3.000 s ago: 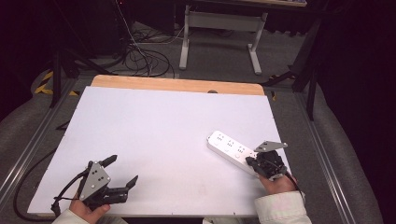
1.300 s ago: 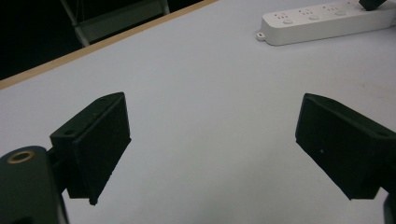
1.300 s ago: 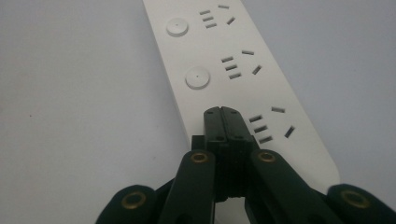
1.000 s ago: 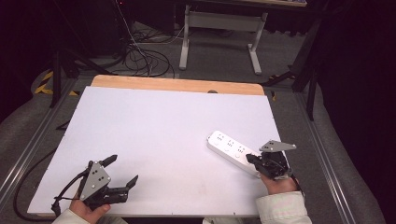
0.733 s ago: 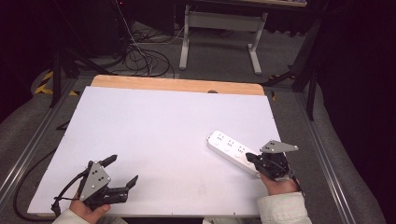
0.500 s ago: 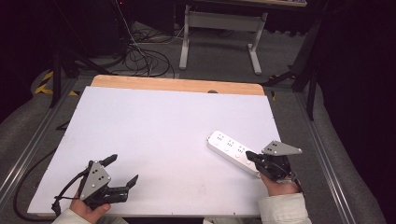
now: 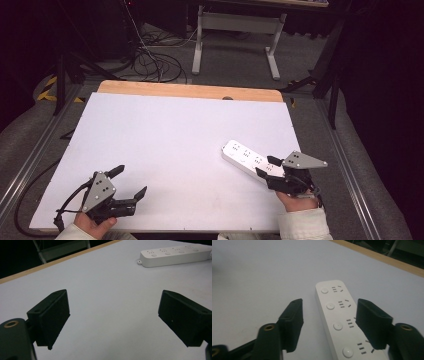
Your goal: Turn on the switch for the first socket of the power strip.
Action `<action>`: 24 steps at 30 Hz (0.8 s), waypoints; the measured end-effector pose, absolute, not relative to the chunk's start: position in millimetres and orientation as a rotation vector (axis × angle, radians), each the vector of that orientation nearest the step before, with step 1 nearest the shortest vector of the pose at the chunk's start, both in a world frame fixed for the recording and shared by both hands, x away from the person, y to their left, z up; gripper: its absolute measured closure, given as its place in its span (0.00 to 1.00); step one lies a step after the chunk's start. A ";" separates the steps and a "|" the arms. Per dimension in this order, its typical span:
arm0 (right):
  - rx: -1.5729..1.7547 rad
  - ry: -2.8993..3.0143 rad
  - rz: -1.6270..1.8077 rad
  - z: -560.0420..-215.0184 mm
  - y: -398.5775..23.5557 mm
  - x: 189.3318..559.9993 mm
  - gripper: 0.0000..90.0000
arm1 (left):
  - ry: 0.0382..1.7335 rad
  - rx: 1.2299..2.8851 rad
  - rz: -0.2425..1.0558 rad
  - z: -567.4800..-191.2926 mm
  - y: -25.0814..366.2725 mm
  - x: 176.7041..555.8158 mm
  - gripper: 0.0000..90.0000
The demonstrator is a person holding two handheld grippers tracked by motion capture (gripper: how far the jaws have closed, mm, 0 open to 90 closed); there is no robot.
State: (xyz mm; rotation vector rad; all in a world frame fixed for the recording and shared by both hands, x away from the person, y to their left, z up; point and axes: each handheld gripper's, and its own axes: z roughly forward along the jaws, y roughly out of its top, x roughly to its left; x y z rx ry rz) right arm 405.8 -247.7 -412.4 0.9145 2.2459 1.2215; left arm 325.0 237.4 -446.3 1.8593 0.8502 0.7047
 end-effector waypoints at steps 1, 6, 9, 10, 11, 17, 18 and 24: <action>0.906 2.241 1.231 -411.2 -246.2 404.6 0.37 | 0.850 1.861 0.706 -446.2 237.4 324.9 0.12; 0.852 2.234 1.296 -405.2 -237.9 397.5 0.19 | 0.849 1.862 0.702 -445.5 237.8 325.2 0.12; 0.794 2.239 1.343 -405.4 -232.1 393.2 0.13 | 0.849 1.859 0.701 -445.3 238.0 325.4 0.12; 0.760 2.235 1.372 -406.2 -228.3 390.3 0.10 | 0.848 1.860 0.701 -445.2 238.1 325.4 0.12; 0.760 2.235 1.372 -406.2 -228.3 390.3 0.10 | 0.848 1.860 0.701 -445.1 238.3 325.3 0.12; 0.707 2.242 1.461 -413.2 -220.2 388.3 0.03 | 0.853 1.848 0.692 -445.0 238.3 324.7 0.12; 0.688 2.247 1.473 -415.7 -218.5 388.5 0.02 | 0.846 1.852 0.700 -444.7 238.8 324.9 0.12; 0.669 2.282 1.509 -424.9 -211.3 389.0 0.00 | 0.845 1.853 0.705 -444.5 238.9 324.8 0.12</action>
